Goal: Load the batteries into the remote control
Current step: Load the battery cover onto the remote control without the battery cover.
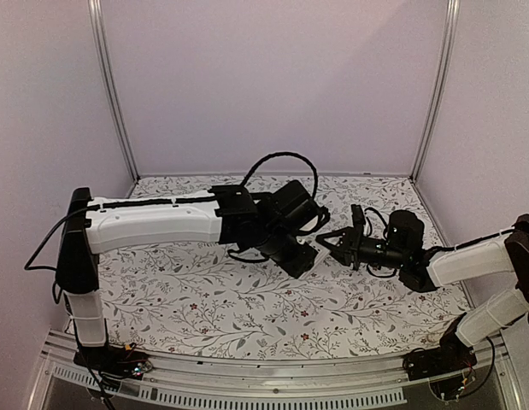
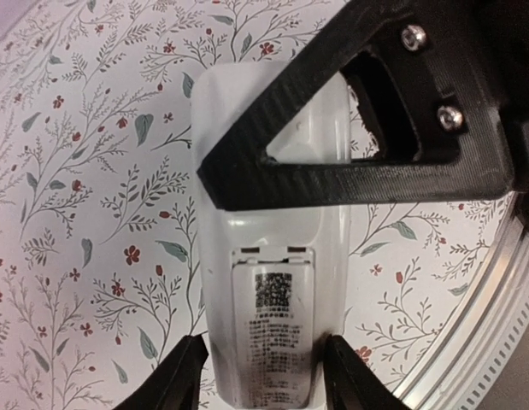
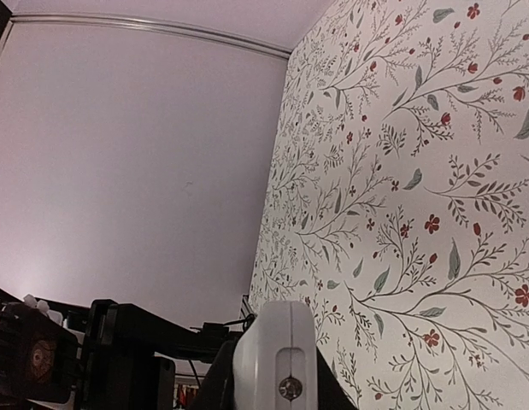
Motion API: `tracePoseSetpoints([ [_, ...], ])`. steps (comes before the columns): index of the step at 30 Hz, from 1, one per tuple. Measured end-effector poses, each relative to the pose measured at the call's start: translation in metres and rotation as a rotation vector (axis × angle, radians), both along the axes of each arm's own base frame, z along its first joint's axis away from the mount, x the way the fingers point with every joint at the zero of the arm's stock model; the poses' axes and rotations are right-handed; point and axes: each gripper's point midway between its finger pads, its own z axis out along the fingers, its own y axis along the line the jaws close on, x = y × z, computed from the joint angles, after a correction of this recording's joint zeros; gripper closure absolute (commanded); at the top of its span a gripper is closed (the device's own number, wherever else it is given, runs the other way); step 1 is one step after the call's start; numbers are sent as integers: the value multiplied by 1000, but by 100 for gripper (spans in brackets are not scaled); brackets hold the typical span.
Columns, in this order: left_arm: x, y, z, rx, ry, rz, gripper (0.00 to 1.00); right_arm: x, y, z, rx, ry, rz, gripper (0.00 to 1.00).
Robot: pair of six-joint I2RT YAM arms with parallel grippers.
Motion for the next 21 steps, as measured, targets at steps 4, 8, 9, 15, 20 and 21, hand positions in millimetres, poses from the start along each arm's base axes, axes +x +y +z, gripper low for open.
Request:
tracePoseSetpoints([
  [4, 1, 2, 7, -11, -7, -3, 45, -2, 1, 6, 23, -9, 12, 100],
  [8, 1, 3, 18, -29, -18, -7, 43, -3, 3, 14, 54, -23, 23, 100],
  [9, 1, 4, 21, -34, -21, -7, 43, -3, 4, 16, 62, -27, 27, 100],
  [15, 4, 8, 36, -62, -35, -7, 37, -4, 7, 18, 96, -20, 45, 100],
  [20, 1, 12, 41, -73, -30, -12, 40, -3, 8, 15, 103, -5, 44, 100],
  [21, 0, 12, 41, -73, -27, -14, 40, -3, 8, 15, 105, -3, 44, 100],
])
